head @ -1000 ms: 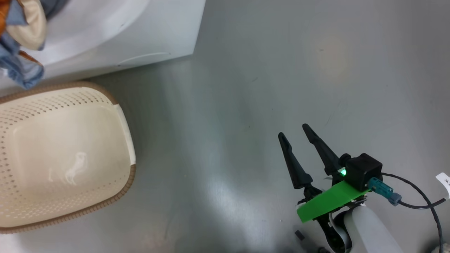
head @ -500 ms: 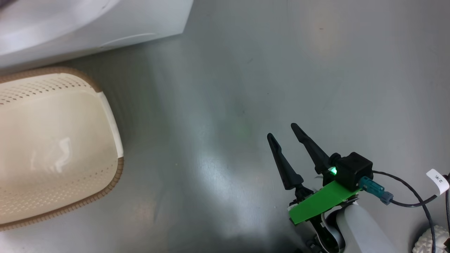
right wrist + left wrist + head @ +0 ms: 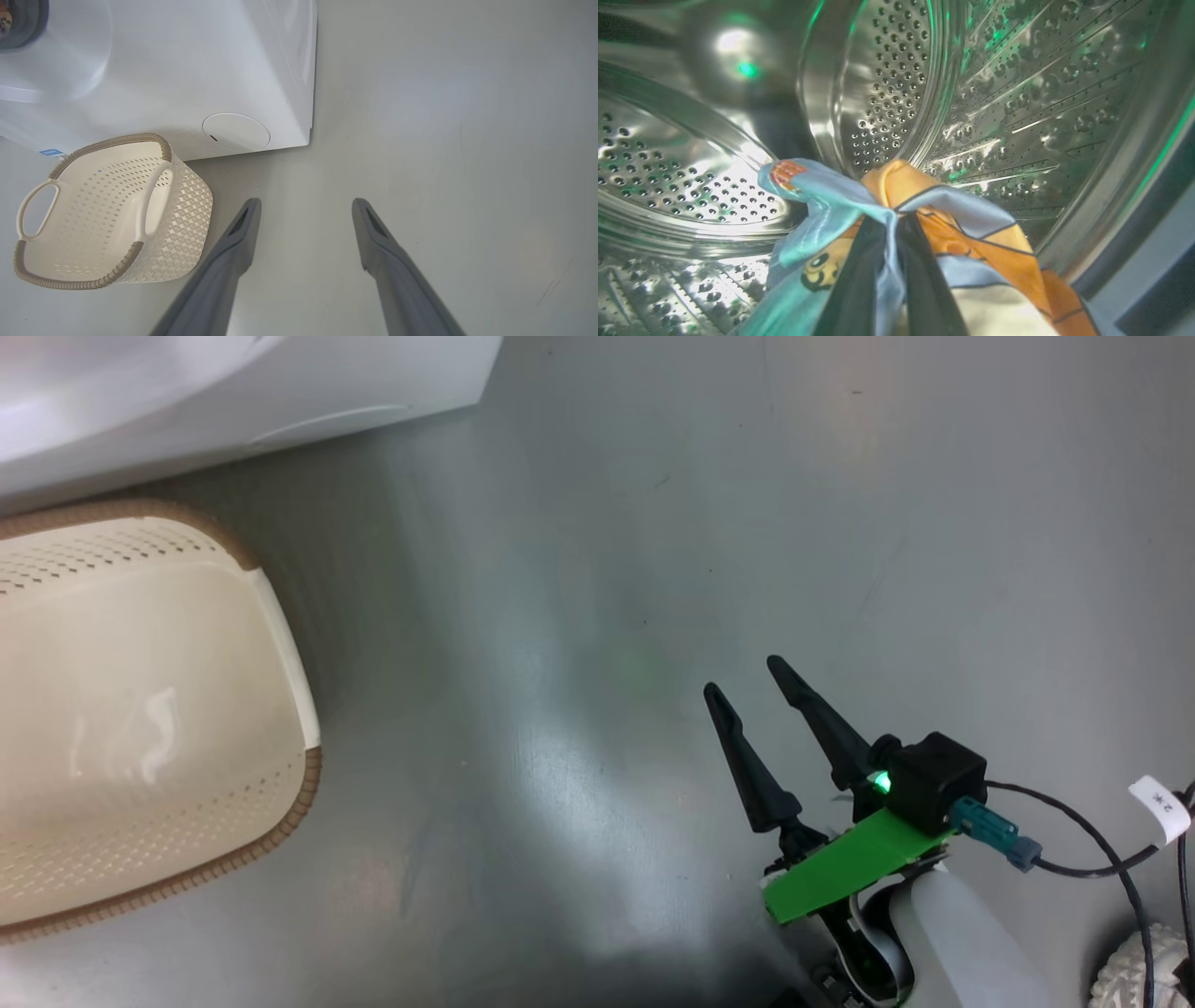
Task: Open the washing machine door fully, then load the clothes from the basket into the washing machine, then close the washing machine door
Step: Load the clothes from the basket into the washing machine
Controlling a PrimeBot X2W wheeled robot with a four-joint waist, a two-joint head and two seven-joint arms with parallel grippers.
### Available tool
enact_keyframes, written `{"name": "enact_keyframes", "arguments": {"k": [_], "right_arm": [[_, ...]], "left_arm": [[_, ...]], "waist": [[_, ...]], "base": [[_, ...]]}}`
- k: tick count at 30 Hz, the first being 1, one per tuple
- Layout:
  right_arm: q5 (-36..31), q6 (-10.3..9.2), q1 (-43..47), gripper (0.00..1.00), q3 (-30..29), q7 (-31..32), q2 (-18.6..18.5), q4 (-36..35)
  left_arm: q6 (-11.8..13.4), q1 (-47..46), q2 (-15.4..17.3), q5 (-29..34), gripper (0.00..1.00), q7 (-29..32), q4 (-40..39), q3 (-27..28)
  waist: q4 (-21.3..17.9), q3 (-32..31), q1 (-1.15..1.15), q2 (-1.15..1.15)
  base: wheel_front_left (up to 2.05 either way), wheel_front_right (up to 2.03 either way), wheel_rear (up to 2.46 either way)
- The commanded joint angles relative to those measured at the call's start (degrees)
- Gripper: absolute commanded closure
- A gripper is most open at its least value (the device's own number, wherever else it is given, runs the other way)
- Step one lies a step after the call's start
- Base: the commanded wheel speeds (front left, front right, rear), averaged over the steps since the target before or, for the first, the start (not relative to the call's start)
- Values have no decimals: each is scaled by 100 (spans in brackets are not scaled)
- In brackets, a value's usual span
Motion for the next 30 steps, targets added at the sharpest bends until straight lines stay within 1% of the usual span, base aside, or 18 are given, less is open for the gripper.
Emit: {"name": "enact_keyframes", "arguments": {"k": [1,6,14,20,30], "right_arm": [[71,16,75,0,130,-44,18,-67],[45,16,39,0,63,-44,18,-19],[-47,16,-13,0,-99,-44,18,67],[-115,16,-32,0,-207,-44,18,100],[-167,16,-9,0,-315,-44,18,123]], "left_arm": [[20,75,218,7,0,-27,-89,155],[-5,205,33,-55,0,-27,37,278],[-22,512,-234,-170,0,-28,-74,436],[-24,898,-332,-285,0,-28,-522,427],[-25,1782,-399,-318,0,-28,-1479,749]], "waist": [[34,-42,0,0],[131,-206,0,0],[343,-454,0,0],[485,-550,0,0],[616,-689,0,0]], "base": [[0,0,0],[0,0,0],[0,0,0],[0,0,0],[0,0,0]]}}
